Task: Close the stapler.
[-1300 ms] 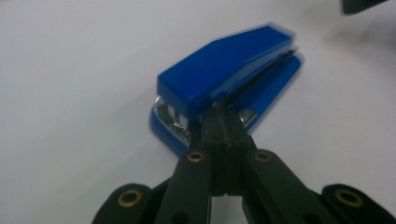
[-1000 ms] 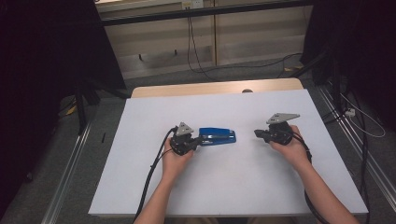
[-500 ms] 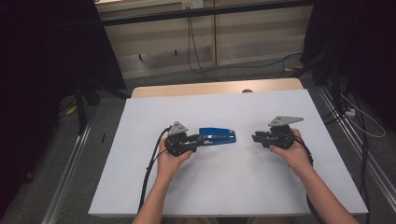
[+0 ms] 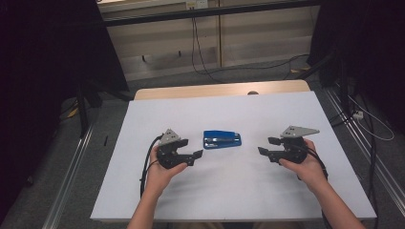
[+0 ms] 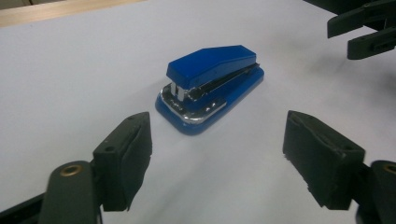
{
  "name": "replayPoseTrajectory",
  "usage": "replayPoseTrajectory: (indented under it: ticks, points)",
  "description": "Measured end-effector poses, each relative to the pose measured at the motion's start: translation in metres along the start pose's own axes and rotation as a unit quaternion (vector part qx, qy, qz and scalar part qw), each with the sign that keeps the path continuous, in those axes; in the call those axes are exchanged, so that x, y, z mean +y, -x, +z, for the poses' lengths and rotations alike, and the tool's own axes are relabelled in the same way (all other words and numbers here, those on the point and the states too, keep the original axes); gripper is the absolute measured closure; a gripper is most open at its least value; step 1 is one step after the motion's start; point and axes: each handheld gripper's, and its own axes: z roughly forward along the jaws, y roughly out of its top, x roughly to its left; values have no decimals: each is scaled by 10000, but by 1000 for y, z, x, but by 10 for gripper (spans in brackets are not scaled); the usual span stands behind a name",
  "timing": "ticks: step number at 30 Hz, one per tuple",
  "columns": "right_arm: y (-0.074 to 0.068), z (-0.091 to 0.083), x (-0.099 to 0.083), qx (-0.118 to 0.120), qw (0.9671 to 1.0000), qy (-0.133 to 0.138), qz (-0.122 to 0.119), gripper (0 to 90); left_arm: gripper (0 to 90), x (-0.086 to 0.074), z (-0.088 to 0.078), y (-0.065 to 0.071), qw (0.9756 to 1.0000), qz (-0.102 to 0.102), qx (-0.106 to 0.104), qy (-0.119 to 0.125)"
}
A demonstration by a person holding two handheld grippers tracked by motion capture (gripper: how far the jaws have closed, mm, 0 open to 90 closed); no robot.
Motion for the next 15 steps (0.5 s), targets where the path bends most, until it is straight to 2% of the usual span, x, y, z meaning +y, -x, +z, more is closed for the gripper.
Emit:
replayPoseTrajectory:
  ticks: [5, 8, 13, 15]
  points:
    - [-4, -9, -8, -69, 9999, 25, 77, 288, 166, -5, -11, -2, 9999, -45, 110, 95]
    - [-6, -14, -12, -103, 9999, 28, 33, 251, 141, -7, -17, -4, 9997, -111, 159, 148]
    - [-8, -21, -16, -171, 9998, 94, 29, 205, 129, -13, -26, -6, 9995, -142, 208, 208]
    - [-9, -24, -19, -183, 9998, 111, 42, 194, 123, -17, -30, -7, 9992, -148, 289, 220]
